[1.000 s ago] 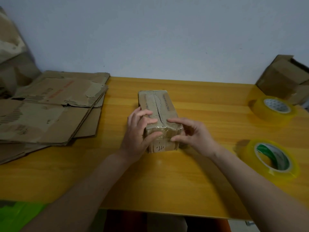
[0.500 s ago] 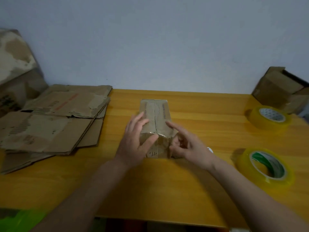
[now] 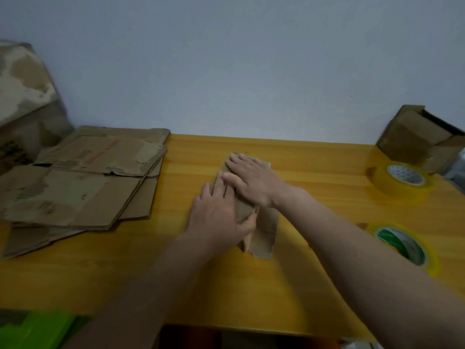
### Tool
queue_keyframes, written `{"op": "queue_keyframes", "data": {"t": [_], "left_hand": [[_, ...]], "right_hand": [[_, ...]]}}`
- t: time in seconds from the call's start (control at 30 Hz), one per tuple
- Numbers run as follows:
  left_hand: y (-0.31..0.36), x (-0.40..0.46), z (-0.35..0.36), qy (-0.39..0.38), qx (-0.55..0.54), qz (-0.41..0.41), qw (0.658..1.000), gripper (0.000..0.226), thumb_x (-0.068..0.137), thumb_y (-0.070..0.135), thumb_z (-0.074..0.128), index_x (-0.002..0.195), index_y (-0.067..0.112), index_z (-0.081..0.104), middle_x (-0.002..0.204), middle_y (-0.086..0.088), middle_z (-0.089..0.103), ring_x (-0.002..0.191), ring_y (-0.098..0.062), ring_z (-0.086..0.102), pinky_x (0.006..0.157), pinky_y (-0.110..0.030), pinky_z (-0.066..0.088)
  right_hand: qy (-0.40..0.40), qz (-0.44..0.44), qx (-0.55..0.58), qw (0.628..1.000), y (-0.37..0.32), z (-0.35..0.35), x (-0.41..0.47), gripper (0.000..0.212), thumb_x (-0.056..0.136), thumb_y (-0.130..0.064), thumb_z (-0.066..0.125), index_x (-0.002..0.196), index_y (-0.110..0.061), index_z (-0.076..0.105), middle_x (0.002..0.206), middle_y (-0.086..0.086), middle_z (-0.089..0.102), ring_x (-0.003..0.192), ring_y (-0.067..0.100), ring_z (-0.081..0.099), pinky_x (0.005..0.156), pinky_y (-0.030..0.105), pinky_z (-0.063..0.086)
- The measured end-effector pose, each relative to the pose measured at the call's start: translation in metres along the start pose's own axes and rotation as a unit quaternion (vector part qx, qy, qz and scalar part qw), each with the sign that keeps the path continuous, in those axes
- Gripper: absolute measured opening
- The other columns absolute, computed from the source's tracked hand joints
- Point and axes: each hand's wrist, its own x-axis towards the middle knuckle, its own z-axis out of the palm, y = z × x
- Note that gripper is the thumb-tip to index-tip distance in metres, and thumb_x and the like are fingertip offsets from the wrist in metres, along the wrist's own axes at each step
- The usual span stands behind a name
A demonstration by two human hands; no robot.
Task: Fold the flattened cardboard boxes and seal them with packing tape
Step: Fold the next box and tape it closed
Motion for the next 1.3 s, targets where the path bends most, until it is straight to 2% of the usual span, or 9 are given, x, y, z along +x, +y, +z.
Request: {"op": "queue_keyframes", "data": {"t": [0.17,0.37,0.53,0.67,0.77,0.83,0.9,1.07,1.3], "left_hand": [[-0.006,-0.004,-0.004,-0.02,-0.002,0.018,1.0,0.089,0.087,0.065,0.035,0.155,0.015,0.005,0.162,-0.005,-0.005,0.143,-0.028,0.015,0.113,-0.04,0.027],[-0.008,-0.011,0.004,0.03,-0.097,-0.011,0.995,0.096,0.07,0.069,0.062,0.148,0.03,0.022,0.157,0.0,-0.01,0.134,-0.023,0.015,0.104,-0.039,0.036],[-0.01,-0.018,0.017,0.136,-0.274,-0.142,0.941,0.09,0.065,0.048,0.081,0.142,0.027,0.038,0.135,-0.006,0.029,0.124,-0.023,0.034,0.098,-0.041,0.045],[-0.02,0.0,-0.005,0.109,-0.589,-0.304,0.74,0.077,0.069,0.047,0.08,0.135,0.025,0.047,0.127,-0.002,0.053,0.105,-0.018,0.06,0.072,-0.028,0.054],[-0.018,0.009,-0.017,0.03,-0.785,-0.335,0.521,0.05,0.074,0.04,0.078,0.117,0.02,0.063,0.105,-0.008,0.073,0.092,-0.024,0.072,0.086,-0.044,0.057],[-0.009,0.011,-0.019,-0.016,-0.825,-0.35,0.443,0.041,0.079,0.038,0.075,0.113,0.018,0.065,0.102,-0.011,0.074,0.094,-0.03,0.071,0.088,-0.051,0.054],[0.001,0.01,-0.016,-0.046,-0.792,-0.369,0.485,0.044,0.083,0.047,0.069,0.114,0.016,0.065,0.107,-0.011,0.072,0.096,-0.027,0.068,0.079,-0.042,0.055],[0.008,0.003,0.002,0.034,-0.398,-0.344,0.85,0.062,0.088,0.042,0.066,0.14,0.015,0.047,0.141,-0.009,0.046,0.126,-0.028,0.046,0.102,-0.04,0.043],[0.033,-0.008,-0.04,0.024,-0.445,-0.181,0.876,0.094,0.073,0.082,0.036,0.149,0.026,0.025,0.134,0.006,0.046,0.12,-0.018,0.048,0.096,-0.039,0.042]], "right_hand": [[0.045,0.106,-0.047,0.992,0.011,0.0,0.031,0.062,0.099,-0.056,0.022,0.148,-0.019,0.029,0.149,0.01,0.038,0.133,0.029,0.04,0.097,0.038,0.037],[0.082,0.161,0.098,0.979,0.031,-0.006,0.024,0.048,0.099,-0.05,0.038,0.09,-0.012,0.065,0.093,0.01,0.065,0.088,0.03,0.059,0.065,0.034,0.04],[0.185,0.186,0.401,0.878,0.052,-0.013,-0.024,0.051,0.098,-0.036,0.048,0.143,-0.012,0.042,0.139,0.009,0.05,0.126,0.023,0.047,0.094,0.028,0.037],[0.278,0.239,0.412,0.834,0.063,0.009,-0.068,0.048,0.1,-0.029,0.047,0.144,-0.011,0.039,0.143,0.009,0.046,0.13,0.022,0.045,0.097,0.025,0.035],[0.235,0.269,0.51,0.782,0.058,0.018,-0.083,0.046,0.099,-0.031,0.048,0.142,-0.014,0.04,0.138,0.011,0.05,0.123,0.027,0.051,0.104,0.039,0.041],[0.175,0.244,0.614,0.73,0.044,0.018,-0.09,0.048,0.098,-0.038,0.048,0.141,-0.019,0.041,0.132,0.007,0.054,0.114,0.027,0.056,0.097,0.044,0.047],[0.144,0.206,0.66,0.708,0.03,0.016,-0.094,0.052,0.094,-0.045,0.05,0.141,-0.027,0.039,0.131,0.004,0.056,0.112,0.026,0.059,0.09,0.046,0.052],[0.136,0.213,0.647,0.72,0.015,0.014,-0.101,0.051,0.092,-0.041,0.057,0.139,-0.036,0.035,0.118,0.001,0.058,0.101,0.024,0.06,0.079,0.048,0.057],[0.143,0.231,0.544,0.793,0.017,0.006,-0.092,0.074,0.083,-0.027,0.072,0.145,-0.021,0.031,0.127,0.001,0.05,0.106,0.02,0.058,0.078,0.035,0.057]]}}
